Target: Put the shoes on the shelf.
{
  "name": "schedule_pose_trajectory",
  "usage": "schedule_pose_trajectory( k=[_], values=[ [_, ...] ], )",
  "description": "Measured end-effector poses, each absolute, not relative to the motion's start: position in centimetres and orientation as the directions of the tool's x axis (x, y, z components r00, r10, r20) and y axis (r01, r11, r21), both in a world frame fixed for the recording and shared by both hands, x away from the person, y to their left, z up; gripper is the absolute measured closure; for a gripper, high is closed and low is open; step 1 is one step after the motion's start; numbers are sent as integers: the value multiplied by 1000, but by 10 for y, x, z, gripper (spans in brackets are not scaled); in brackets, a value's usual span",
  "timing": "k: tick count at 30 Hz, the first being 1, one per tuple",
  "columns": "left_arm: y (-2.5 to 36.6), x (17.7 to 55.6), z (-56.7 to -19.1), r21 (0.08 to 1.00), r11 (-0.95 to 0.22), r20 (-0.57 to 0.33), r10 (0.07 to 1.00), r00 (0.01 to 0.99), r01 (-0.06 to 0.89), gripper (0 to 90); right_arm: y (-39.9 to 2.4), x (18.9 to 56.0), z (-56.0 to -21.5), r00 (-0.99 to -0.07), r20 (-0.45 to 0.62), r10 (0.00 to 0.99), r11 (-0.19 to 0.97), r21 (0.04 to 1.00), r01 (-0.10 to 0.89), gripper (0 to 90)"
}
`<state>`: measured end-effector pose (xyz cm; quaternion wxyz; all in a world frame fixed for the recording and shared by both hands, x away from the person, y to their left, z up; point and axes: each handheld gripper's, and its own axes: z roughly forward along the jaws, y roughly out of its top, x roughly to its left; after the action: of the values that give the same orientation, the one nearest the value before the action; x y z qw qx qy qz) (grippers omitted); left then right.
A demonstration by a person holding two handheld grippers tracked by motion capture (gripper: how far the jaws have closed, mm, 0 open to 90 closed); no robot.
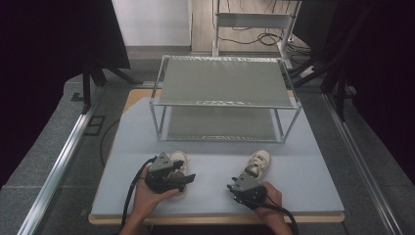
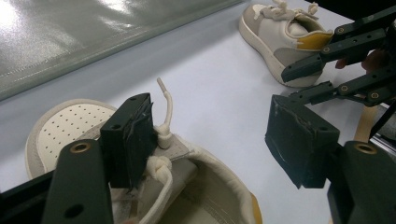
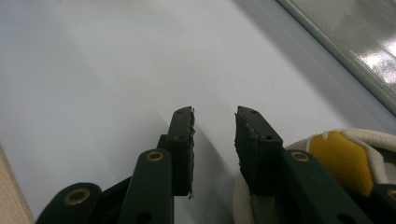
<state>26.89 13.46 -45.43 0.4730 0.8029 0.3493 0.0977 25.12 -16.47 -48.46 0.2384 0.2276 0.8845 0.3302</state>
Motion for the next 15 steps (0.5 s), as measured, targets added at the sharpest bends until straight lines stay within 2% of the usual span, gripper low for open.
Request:
schedule_pose_trajectory(
  k=[10,15],
  values=[
    [135,269,-455,828,-307,-175,653,737,469,313,-164,252,-485,-784,-271,559,678,693,245,679],
    [135,269,-455,829,-306,-175,653,736,469,312,-166,254,-485,-775,-265,574,673,692,261,781]
  ],
)
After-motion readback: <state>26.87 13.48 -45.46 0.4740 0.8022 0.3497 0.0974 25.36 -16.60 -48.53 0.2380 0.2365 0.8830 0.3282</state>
